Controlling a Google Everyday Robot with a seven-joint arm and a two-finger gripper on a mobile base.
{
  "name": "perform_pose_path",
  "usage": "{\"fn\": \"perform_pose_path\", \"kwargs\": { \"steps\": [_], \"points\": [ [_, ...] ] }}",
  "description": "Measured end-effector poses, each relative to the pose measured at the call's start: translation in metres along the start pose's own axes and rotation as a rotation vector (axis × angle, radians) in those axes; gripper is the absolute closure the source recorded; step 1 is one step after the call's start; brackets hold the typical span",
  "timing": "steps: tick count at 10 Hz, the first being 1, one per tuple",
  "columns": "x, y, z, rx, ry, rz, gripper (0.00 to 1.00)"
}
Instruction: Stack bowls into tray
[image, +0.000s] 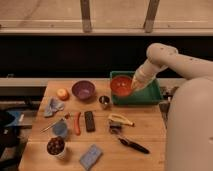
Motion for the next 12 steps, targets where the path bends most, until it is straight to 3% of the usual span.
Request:
{"fn": "perform_pose_path", "kwargs": {
  "steps": [1,9,12],
  "points": [
    [-0.001,0.008,0.002,-0.011,0.0,-0.01,1.0],
    [-0.003,0.007,0.004,-0.021,-0.003,-0.012,1.0],
    [-0.009,0.048,0.021,-0.071,0.005,-0.06,1.0]
  ]
}}
